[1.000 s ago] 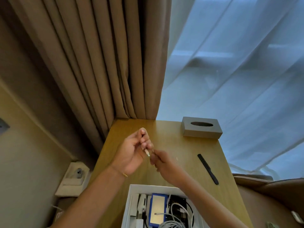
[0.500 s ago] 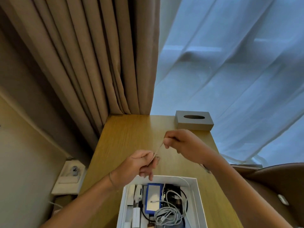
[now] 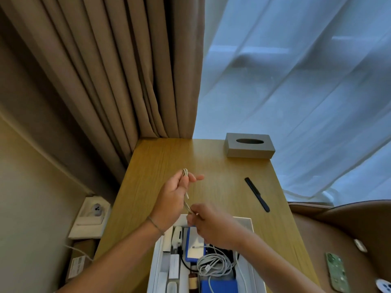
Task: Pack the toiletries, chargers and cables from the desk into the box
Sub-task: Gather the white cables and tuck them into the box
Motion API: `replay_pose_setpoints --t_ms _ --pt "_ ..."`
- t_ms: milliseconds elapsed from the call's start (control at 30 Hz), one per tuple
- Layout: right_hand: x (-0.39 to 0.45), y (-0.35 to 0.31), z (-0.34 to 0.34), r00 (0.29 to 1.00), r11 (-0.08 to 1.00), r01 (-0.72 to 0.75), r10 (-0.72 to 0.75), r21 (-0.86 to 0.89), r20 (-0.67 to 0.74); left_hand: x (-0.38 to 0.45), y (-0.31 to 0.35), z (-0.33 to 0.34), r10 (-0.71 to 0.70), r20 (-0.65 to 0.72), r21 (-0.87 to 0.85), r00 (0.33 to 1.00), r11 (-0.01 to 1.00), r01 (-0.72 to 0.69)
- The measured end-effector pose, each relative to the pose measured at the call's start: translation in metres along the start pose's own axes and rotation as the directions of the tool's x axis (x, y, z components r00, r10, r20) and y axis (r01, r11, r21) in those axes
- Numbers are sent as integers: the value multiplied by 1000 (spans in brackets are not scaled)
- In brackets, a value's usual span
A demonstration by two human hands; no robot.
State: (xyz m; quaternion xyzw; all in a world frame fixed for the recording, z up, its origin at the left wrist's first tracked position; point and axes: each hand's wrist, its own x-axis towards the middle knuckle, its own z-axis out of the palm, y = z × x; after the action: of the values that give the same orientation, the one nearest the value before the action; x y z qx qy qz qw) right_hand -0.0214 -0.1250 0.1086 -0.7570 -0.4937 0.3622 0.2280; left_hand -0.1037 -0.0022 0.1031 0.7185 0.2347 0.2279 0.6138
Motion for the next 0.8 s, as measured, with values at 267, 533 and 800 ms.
replay_pose_setpoints --t_ms 267,533,800 --pt "-10 11 -29 973 996 -74 63 -41 -221 -21 -25 0 -85 362 285 928 958 -23" --pt "-4 38 18 892 976 -65 150 208 -426 -29 -37 0 -256 533 154 806 966 205" --pt "-13 55 54 842 988 23 65 156 -536 -50 -57 7 -383 614 -329 690 671 665"
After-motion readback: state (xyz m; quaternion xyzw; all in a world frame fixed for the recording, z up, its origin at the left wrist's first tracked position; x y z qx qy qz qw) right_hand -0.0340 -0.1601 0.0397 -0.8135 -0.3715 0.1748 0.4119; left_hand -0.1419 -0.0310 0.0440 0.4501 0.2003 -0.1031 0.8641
